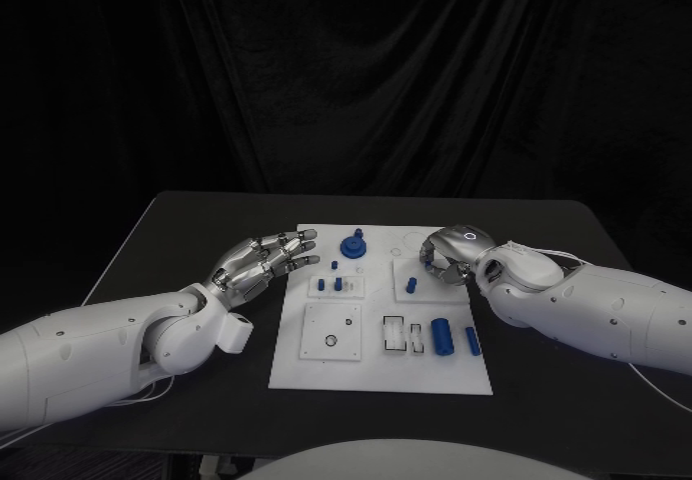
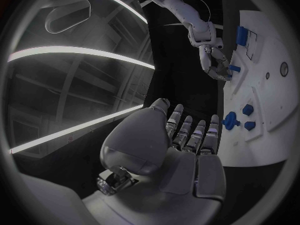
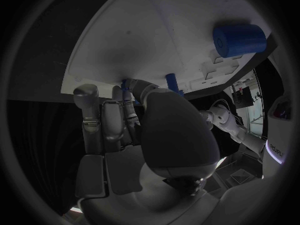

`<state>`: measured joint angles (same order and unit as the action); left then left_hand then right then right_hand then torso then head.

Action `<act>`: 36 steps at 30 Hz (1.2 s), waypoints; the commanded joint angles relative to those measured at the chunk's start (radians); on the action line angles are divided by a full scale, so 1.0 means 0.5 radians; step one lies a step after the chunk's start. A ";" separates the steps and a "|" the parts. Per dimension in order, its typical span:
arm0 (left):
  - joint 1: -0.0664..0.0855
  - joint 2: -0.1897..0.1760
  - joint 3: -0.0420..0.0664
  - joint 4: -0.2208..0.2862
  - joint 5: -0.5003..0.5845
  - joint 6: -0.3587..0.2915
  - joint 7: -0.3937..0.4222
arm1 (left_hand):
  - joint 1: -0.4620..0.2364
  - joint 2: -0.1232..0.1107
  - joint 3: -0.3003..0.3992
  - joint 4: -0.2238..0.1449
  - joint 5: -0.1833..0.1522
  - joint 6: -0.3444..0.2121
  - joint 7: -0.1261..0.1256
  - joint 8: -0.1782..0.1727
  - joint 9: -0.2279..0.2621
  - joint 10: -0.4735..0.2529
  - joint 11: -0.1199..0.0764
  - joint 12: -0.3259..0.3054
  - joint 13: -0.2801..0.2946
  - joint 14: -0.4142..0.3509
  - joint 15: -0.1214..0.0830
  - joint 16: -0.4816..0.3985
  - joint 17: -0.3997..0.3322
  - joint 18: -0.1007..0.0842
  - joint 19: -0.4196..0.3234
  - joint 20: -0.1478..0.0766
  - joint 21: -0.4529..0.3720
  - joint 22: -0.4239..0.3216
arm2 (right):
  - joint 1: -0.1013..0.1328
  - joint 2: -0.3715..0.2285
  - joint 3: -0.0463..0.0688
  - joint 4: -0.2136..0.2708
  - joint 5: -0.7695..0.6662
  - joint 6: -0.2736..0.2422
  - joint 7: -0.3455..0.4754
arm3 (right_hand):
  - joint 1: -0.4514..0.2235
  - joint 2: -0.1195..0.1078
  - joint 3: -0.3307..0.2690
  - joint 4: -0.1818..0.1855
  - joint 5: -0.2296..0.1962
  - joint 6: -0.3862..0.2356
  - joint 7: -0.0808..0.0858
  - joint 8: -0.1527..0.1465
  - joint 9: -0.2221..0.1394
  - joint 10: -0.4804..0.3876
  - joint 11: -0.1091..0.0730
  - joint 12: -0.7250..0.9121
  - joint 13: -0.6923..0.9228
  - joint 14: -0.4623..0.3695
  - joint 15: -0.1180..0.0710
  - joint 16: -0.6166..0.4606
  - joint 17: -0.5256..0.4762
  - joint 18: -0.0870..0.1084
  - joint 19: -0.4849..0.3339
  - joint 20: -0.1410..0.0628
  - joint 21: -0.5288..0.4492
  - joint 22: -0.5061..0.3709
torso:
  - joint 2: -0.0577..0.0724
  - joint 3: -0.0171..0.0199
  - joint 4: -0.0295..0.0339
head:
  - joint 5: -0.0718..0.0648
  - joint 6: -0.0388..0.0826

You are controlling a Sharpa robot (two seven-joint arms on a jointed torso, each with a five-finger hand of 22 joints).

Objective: Assemble the parts on the task board

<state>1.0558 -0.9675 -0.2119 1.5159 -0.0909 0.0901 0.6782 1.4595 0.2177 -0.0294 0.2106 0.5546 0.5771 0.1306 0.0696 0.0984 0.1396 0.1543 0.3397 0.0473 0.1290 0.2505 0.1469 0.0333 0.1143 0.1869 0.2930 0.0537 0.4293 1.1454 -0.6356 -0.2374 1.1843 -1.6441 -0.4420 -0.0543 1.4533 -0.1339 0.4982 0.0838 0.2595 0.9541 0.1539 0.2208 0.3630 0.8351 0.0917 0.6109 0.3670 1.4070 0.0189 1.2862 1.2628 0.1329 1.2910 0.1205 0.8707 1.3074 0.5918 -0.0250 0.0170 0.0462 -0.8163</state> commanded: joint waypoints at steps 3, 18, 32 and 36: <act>-0.005 0.008 0.002 -0.005 0.013 0.037 0.229 | 0.037 0.003 0.069 -0.056 0.015 0.013 0.020 0.010 0.003 -0.006 -0.005 -0.009 -0.002 -0.001 0.017 0.010 0.002 -0.039 0.023 0.001 0.003 -0.014 | -0.007 -0.004 0.003 -0.007 0.000 -0.005 -0.006 | 0.013 -0.003 -0.006 -0.012 0.013 0.005 -0.006 0.011 0.006 0.024 -0.001 -0.016 -0.006 0.009 -0.010 0.002 -0.004 -0.006 0.008 -0.007 0.003 0.186 | 0.001 -0.0003 -0.003 | 0.007 0.008; -0.015 0.013 0.002 -0.018 0.013 0.040 0.215 | 0.031 0.012 0.190 -0.099 0.035 0.042 0.033 0.018 0.006 -0.004 0.008 -0.001 -0.001 0.001 0.024 0.016 0.003 -0.054 0.040 0.001 0.004 -0.028 | -0.015 0.004 0.003 -0.030 0.000 -0.045 0.001 | 0.052 0.020 0.008 -0.067 0.019 0.006 -0.007 0.063 0.076 0.124 -0.003 -0.147 -0.103 -0.026 -0.018 -0.071 -0.076 0.002 -0.021 -0.016 -0.042 0.175 | -0.001 0.0032 -0.004 | 0.006 0.022; -0.027 0.013 0.002 -0.027 0.013 0.029 0.207 | 0.017 0.014 0.226 -0.097 0.040 0.038 0.038 0.018 0.004 -0.007 0.014 -0.002 -0.002 -0.002 0.027 0.015 0.002 -0.059 0.033 0.001 0.000 -0.047 | -0.012 -0.028 0.028 0.011 0.073 -0.242 0.028 | 0.050 0.021 -0.012 -0.076 -0.036 0.053 -0.032 0.119 0.139 0.259 -0.031 -0.234 -0.162 -0.009 -0.038 -0.075 -0.077 -0.002 -0.003 -0.034 -0.008 0.181 | 0.001 0.0028 -0.001 | 0.010 0.025; -0.028 0.014 0.002 -0.029 0.013 0.022 0.202 | 0.014 0.013 0.230 -0.096 0.040 0.039 0.039 0.018 0.004 -0.007 0.014 -0.001 -0.002 -0.001 0.029 0.017 0.003 -0.060 0.033 0.001 0.000 -0.047 | 0.007 -0.062 0.033 0.067 0.093 -0.247 0.020 | 0.042 0.021 -0.015 -0.068 -0.047 0.050 -0.032 0.118 0.142 0.266 -0.032 -0.248 -0.170 -0.004 -0.039 -0.074 -0.076 -0.003 0.000 -0.035 -0.008 0.180 | 0.001 0.0032 0.002 | 0.008 0.021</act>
<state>1.0430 -0.9620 -0.2119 1.5003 -0.0906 0.0975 0.6785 1.4715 0.2194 0.0807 0.1614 0.5686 0.5949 0.1485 0.0734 0.0994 0.1396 0.1542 0.3398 0.0473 0.1290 0.2576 0.1508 0.0331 0.0913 0.2011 0.2930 0.0536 0.4068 1.1427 -0.6625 -0.2229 1.2070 -1.6176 -0.5172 -0.0436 1.4730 -0.1220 0.4965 0.0493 0.2413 0.9755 0.1398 0.2760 0.4350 0.9604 0.0771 0.4900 0.2848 1.4014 0.0063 1.2507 1.2240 0.1325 1.2865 0.1088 0.8625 1.3077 0.5917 -0.0235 0.0171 0.0506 -0.8046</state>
